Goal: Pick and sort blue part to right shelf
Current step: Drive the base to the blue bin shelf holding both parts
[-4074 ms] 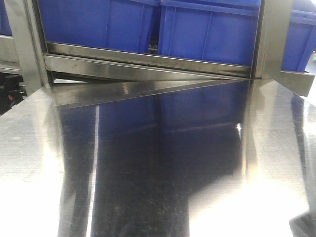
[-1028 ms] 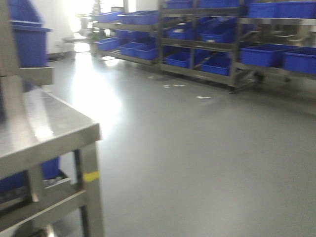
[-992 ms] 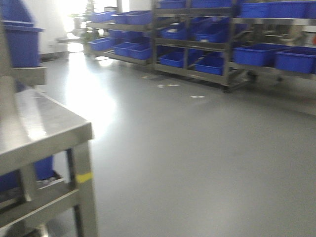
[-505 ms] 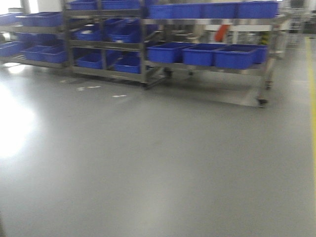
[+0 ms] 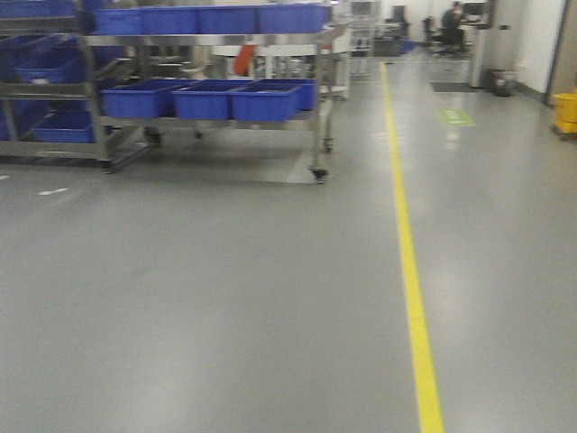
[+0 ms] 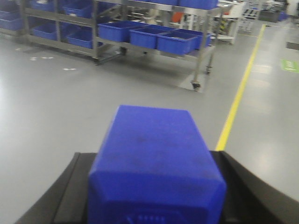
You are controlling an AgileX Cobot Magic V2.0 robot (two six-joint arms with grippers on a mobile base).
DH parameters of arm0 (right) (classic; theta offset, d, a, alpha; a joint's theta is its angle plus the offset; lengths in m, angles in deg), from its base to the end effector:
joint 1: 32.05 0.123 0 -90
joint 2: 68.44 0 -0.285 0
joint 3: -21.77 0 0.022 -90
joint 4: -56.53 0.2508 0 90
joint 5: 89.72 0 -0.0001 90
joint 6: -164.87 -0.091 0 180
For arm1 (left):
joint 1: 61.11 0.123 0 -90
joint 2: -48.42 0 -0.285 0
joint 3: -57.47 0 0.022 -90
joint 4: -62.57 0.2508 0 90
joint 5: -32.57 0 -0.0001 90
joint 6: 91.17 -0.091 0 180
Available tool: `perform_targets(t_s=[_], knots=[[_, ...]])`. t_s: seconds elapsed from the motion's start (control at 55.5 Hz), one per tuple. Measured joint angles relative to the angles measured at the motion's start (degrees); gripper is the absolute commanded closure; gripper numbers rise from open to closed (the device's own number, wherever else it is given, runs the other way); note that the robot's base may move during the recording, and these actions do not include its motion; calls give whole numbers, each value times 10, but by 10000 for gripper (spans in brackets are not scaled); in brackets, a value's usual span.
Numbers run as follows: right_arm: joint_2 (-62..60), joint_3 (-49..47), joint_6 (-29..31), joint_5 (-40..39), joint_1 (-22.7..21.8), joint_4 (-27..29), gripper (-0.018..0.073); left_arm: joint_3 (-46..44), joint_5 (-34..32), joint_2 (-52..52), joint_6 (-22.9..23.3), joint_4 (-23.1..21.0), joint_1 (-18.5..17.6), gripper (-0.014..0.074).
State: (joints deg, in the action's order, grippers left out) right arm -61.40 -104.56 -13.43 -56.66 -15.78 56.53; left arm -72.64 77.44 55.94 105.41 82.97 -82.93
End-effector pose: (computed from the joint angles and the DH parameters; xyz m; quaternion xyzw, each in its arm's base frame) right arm 0.0153 0.0045 0.2937 -0.1140 0.7210 0.0867 0.6779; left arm 0.0117 0.0194 0.2979 0.0544 0.7647 -0.0368 0.6410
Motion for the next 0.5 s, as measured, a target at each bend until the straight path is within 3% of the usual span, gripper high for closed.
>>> perform_targets(t_s=[0.505], knots=[[0,0,0,1,0,0,385,0,0,0,0,0,0,260]])
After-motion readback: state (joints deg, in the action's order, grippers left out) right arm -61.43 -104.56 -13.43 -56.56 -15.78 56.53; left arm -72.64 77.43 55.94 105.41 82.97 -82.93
